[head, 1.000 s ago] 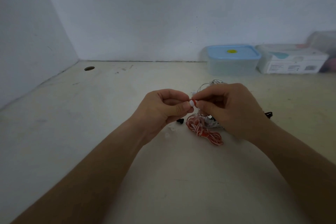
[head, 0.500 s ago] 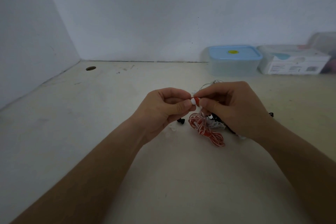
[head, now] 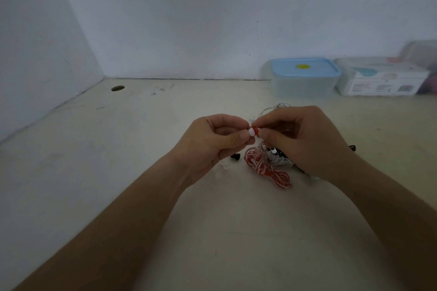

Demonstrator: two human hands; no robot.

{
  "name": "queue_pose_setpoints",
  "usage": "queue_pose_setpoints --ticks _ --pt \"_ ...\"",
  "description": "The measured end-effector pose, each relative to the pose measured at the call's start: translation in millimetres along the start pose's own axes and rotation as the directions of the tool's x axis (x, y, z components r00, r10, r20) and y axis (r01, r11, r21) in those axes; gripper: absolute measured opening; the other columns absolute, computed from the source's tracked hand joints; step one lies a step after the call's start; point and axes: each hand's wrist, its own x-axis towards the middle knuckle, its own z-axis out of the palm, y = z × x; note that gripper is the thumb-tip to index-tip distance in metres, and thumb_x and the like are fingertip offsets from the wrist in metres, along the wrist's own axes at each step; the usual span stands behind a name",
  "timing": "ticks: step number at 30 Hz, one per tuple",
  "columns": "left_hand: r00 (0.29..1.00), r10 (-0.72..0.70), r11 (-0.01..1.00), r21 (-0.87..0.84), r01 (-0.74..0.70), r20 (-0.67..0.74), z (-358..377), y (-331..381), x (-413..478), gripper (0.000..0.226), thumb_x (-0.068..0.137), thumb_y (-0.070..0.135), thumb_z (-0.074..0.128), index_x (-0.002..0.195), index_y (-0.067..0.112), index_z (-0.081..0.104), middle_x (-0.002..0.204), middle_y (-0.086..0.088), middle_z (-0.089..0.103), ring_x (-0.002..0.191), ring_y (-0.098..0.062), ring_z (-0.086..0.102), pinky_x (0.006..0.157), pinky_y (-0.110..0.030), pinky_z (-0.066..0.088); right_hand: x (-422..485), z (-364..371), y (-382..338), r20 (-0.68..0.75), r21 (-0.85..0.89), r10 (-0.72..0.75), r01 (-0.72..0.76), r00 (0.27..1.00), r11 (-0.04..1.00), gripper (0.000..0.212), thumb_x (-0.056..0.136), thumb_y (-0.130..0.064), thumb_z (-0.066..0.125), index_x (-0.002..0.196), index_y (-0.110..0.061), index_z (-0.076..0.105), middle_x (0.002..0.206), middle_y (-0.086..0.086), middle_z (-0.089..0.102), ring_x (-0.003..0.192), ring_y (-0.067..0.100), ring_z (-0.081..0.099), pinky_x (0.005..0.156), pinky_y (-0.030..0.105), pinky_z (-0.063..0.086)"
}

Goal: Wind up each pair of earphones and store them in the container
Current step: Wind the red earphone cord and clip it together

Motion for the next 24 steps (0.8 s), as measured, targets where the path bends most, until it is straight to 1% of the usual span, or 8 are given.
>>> queue_pose_setpoints --ticks 2,3,6,11,14,16,20,24 --pt "1.0 0.001 1.0 0.012 -0.001 -0.007 0.1 -0.5 0.0 0.024 0.063 0.004 0.075 0.086 0.004 0.071 0.081 -0.012 0.075 0.075 -0.019 0.073 0.068 -0.021 0.058 -0.7 0.5 -0.7 -0.007 -0.081 -0.032 0.032 0.999 0.996 0.012 0.086 -0.012 0.076 0.093 -0.021 0.079 0.078 -0.012 0.074 0.075 0.005 0.07 0.07 0.016 0.052" --pt "1.0 0.002 1.0 0.018 -0.002 -0.009 0.0 -0.6 0.2 0.023 0.063 0.004 0.076 0.085 0.004 0.071 0.081 -0.013 0.075 0.075 -0.019 0.073 0.068 -0.021 0.058 -0.9 0.8 -1.1 -0.011 -0.107 -0.045 0.043 0.999 0.993 0.011 0.085 -0.013 0.076 0.093 -0.021 0.079 0.078 -0.014 0.073 0.074 0.003 0.07 0.07 0.014 0.051" --pt "1.0 0.002 1.0 0.031 -0.002 0.0 -0.4 -0.3 1.0 0.023 0.064 0.005 0.076 0.087 0.005 0.071 0.082 -0.013 0.074 0.076 -0.02 0.073 0.071 -0.022 0.059 -1.5 0.9 -0.5 -0.013 -0.127 -0.067 0.065 0.998 0.99 0.011 0.085 -0.012 0.076 0.093 -0.02 0.078 0.077 -0.013 0.073 0.072 0.003 0.07 0.068 0.012 0.051" --pt "0.999 0.005 1.0 0.023 -0.005 0.035 -0.8 0.2 0.0 0.023 0.067 0.004 0.073 0.089 0.003 0.071 0.085 -0.014 0.074 0.077 -0.02 0.073 0.074 -0.022 0.059 -0.1 -1.0 0.6 0.018 0.07 0.029 -0.03 0.999 0.997 0.011 0.086 -0.008 0.074 0.094 -0.014 0.078 0.077 -0.002 0.075 0.073 0.013 0.072 0.071 0.027 0.058" --pt "0.999 0.008 1.0 0.011 -0.008 0.039 -1.0 1.0 -0.6 0.022 0.066 0.005 0.074 0.087 0.004 0.073 0.085 -0.014 0.074 0.078 -0.02 0.073 0.074 -0.022 0.059 0.1 -1.4 -0.8 0.028 0.167 0.046 -0.05 0.999 0.985 0.011 0.087 -0.004 0.072 0.095 -0.009 0.077 0.077 0.006 0.075 0.07 0.026 0.07 0.069 0.036 0.059" --pt "0.999 0.008 1.0 -0.001 -0.008 0.036 -0.7 1.0 -0.7 0.022 0.065 0.004 0.073 0.088 0.004 0.072 0.084 -0.014 0.074 0.077 -0.02 0.073 0.073 -0.022 0.059 0.1 -1.4 -1.0 0.025 0.192 0.049 -0.053 0.998 0.98 0.011 0.087 -0.001 0.07 0.095 -0.006 0.076 0.076 0.011 0.074 0.068 0.032 0.068 0.068 0.041 0.058" --pt "1.0 0.017 1.0 -0.002 -0.016 0.02 -0.3 0.7 -0.5 0.023 0.064 0.003 0.073 0.087 0.004 0.071 0.081 -0.013 0.075 0.075 -0.019 0.073 0.071 -0.021 0.059 0.7 -1.3 0.3 0.025 0.202 0.057 -0.061 0.998 0.978 0.012 0.088 0.0 0.07 0.097 -0.005 0.076 0.076 0.013 0.073 0.068 0.033 0.068 0.068 0.039 0.058" --pt "1.0 0.03 0.999 0.02 -0.03 0.008 -0.1 -1.6 0.4 0.026 0.065 0.004 0.074 0.091 0.002 0.07 0.081 -0.012 0.074 0.075 -0.019 0.073 0.071 -0.021 0.058 0.5 -1.2 1.1 0.021 0.142 0.048 -0.05 0.999 0.989 0.012 0.087 -0.004 0.072 0.095 -0.009 0.077 0.075 0.008 0.074 0.067 0.025 0.07 0.068 0.033 0.059"
